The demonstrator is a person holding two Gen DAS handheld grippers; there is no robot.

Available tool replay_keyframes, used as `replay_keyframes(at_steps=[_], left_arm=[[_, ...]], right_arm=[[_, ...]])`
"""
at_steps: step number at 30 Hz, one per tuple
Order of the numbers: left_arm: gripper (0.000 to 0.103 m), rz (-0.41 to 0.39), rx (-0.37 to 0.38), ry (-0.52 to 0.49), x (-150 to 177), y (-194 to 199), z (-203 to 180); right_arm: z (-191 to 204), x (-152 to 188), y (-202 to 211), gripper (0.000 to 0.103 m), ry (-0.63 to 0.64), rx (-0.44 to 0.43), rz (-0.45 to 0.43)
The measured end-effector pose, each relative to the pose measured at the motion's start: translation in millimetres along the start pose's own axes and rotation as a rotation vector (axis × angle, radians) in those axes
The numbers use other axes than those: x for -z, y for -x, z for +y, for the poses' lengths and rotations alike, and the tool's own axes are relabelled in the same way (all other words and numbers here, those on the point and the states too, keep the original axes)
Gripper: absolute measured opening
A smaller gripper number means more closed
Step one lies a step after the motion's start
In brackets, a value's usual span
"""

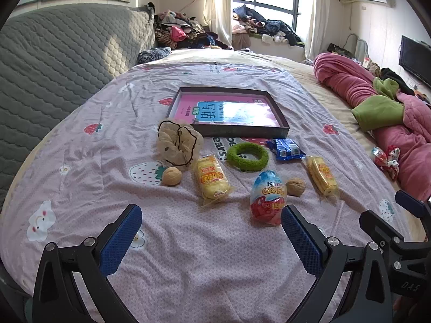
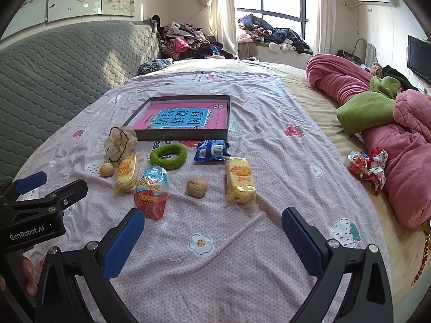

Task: Organize objects
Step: 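Move the left gripper to one rice cake while the right gripper approaches the other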

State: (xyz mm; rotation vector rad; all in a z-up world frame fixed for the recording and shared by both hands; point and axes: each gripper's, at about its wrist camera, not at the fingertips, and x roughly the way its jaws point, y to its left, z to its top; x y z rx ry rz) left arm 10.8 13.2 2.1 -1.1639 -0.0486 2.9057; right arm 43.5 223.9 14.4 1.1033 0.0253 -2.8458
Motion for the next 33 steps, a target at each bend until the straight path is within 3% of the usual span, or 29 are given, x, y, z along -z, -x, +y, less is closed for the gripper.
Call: replay_keyframes(at_steps=[8, 13, 20, 33], left_arm=[[0.103, -0.019, -0.006, -0.007, -0.3, 6.2, -6.9], [0.103, -0.028, -0.017, -0.008, -1.4, 12.7, -8.7], [0.103, 0.001, 0.04, 0.01, -2.9, 12.2, -0.5], [0.103, -0.011, -0.017, 0.001, -22.7, 9.8, -2.8]], right_arm=[[-8.1, -5.5, 11.2, 0.103, 0.005, 0.035, -0.04], [-15.5, -8.0, 14.0, 0.103, -0.018, 0.011, -0.057], [-18.2, -12.8, 20.1, 0.103, -0.007, 0.015, -0.084], [-16.5, -27.9, 15.8, 0.103, 0.047, 0.013, -0.082]])
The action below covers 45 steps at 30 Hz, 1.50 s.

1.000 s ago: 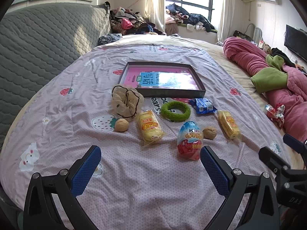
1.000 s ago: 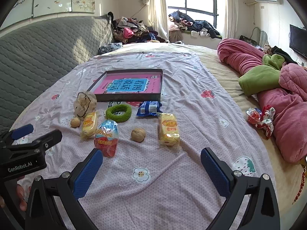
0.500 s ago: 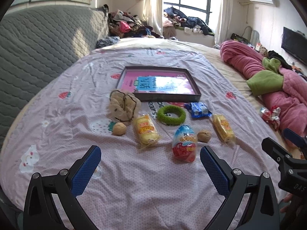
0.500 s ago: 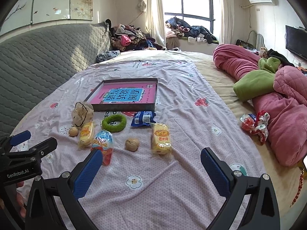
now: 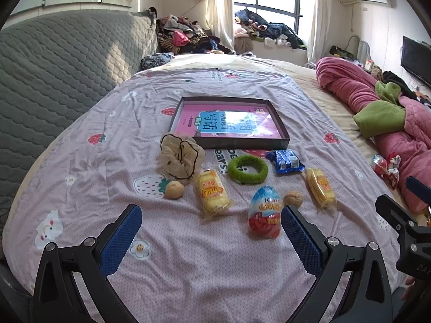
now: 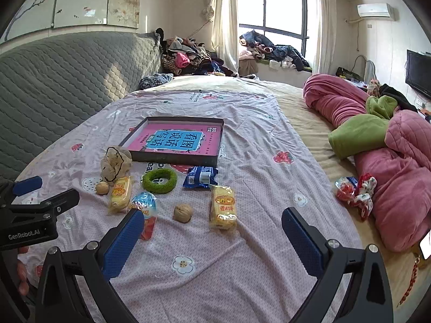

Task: Organize objects
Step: 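Move the left gripper to one rice cake while the right gripper approaches the other, then close the left gripper on a yellow rice cake while the right gripper grasps the other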

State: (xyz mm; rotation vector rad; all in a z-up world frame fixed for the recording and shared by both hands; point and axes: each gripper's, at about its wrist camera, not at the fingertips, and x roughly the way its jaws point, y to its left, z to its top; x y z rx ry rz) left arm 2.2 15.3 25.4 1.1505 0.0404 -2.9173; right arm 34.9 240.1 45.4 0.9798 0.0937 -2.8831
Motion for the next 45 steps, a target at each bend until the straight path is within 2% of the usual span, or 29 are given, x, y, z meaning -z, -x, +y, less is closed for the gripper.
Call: replay_keyframes(at_steps=[13, 18, 26, 34, 38, 40, 42, 45], left_arm=[[0.103, 0.087, -0.027, 0.063, -17.6, -57.9, 17.1], [0.103, 0.125, -0.045, 0.08, -17.4, -86.3, 13.5], [0.103, 0.181, -0.084, 0.052, -18.7, -127.6, 3.2], [0.101, 0.225, -0.069, 0.064, -16.8, -149.5, 2.2], [0.092, 0.229, -0.042, 0.079, -19.1, -153.5, -0.6], [0.086, 0.24, -0.034, 0.083, -20.1, -157.1, -2.5], [0.068, 0.256, -0.035, 0.088, -20.0, -162.8, -3.6], [0.061, 0.287, -0.028, 0.097, -17.8, -171.4, -5.3]], right_arm=[[-16.2, -18.1, -34.5, 0.103, -0.013, -0.021, 0.034], [-20.5, -18.7, -63.8, 0.103, -0.012, -0.012, 0.081], [-17.6, -16.2, -116.9, 0.103, 0.013, 0.006, 0.166], [-24.7, -9.9, -156.2, 0.103, -0.026, -0.007, 0.261], [-27.5, -8.0, -166.4, 0.103, -0.037, -0.027, 0.287], [-27.0, -8.4, -171.2, 0.099, -0.034, -0.029, 0.3], [-26.3, -7.8, -174.6, 0.092, -0.027, -0.024, 0.309], [-25.3, -5.4, -182.6, 0.088, -0.015, -0.004, 0.341]])
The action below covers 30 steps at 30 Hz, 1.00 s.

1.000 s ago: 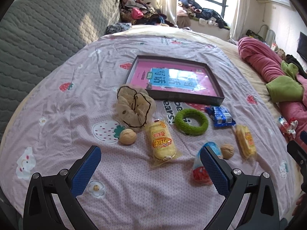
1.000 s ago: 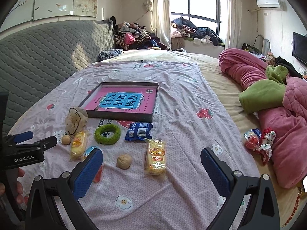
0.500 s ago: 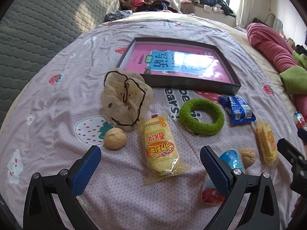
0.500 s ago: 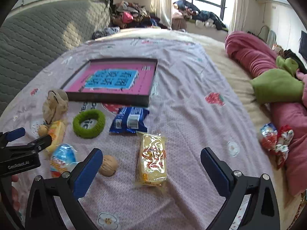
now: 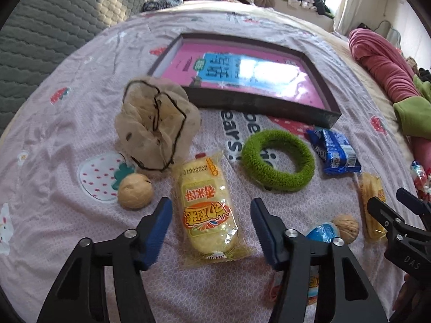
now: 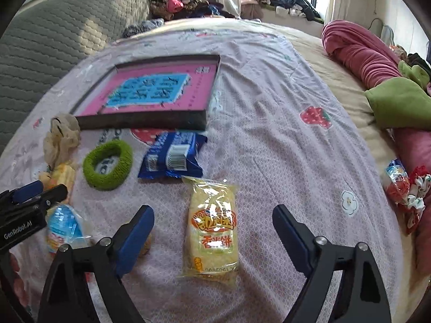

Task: Organize objects
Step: 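Close the left gripper on a yellow rice cake while the right gripper grasps the other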

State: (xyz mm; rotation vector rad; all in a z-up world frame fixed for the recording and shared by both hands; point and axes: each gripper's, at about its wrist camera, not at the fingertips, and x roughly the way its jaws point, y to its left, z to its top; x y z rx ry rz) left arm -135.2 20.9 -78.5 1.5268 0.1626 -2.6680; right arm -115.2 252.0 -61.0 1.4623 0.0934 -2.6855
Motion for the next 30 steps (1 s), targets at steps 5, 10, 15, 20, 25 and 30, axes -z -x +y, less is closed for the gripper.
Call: replay_keyframes(at_steps=[5, 10, 15, 20, 25, 30], left_arm=[[0.05, -0.004, 0.007, -0.006, -1.6, -4.9, -2.2], [0.042, 0.009, -0.002, -0.002, -4.9, -9.5, -0.7], [0.039, 0.033, 0.032, 0.024, -8.7, -13.8, 6.6], [0.039, 0.026, 0.053, 0.024, -10.4, -11.9, 8.9], [0.039, 0.013, 0.056, 0.017, -9.9, -6.8, 7.2], [0.039, 0.012, 0.049, 0.013, -9.4, -3.3, 5.7]], right_arm=[[-0.3, 1.5, -12.4, 0.076, 0.0, 0.005, 0.033], [0.3, 3.5, -24.1, 0.056, -0.002, -0.01, 0.065], [5.9, 2.6, -24.2, 0.041, 0.018, -0.029, 0.056], [9.2, 1.9, -18.8, 0.04, 0.022, -0.032, 0.033], [11.8, 0.5, -8.2, 0.039, 0.022, -0.04, 0.01], [13.1, 0.2, -0.4, 0.039, 0.024, -0.038, 0.003]])
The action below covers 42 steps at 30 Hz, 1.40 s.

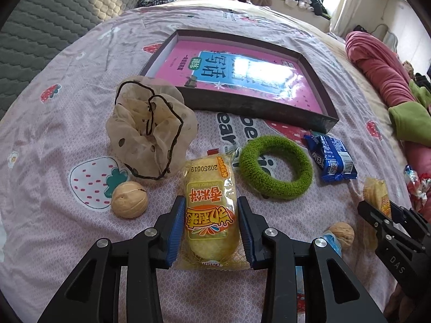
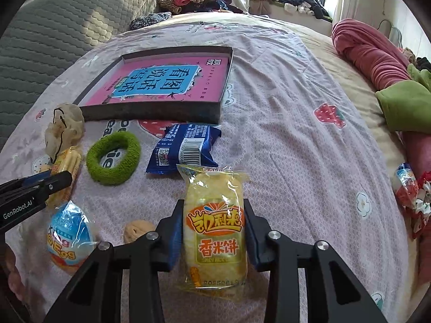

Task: Organize objects
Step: 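Close the left gripper on a yellow rice cake while the right gripper grasps the other, then carry the rice cakes over the pink book tray with both grippers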

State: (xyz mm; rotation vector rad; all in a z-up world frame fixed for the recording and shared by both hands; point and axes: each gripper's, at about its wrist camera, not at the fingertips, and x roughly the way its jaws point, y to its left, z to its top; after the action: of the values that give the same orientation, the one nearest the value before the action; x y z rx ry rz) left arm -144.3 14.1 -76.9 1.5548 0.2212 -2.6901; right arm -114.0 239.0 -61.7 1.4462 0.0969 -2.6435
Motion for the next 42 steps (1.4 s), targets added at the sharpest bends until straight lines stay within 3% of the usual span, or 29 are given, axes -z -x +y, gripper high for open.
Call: replay_keyframes(at_steps=[29, 42], left_arm=[[0.039, -0.096, 0.017, -0.054, 7.7, 75.8, -3.9], [0.039, -0.148, 0.008, -0.107, -12.6, 101.3, -7.7]], right_arm=[[46.7, -5.8, 79.8, 0.039, 0.052, -0.018, -0.127], [49.4, -26.2, 108.1, 0.039, 0.06, -0.014, -0.198]])
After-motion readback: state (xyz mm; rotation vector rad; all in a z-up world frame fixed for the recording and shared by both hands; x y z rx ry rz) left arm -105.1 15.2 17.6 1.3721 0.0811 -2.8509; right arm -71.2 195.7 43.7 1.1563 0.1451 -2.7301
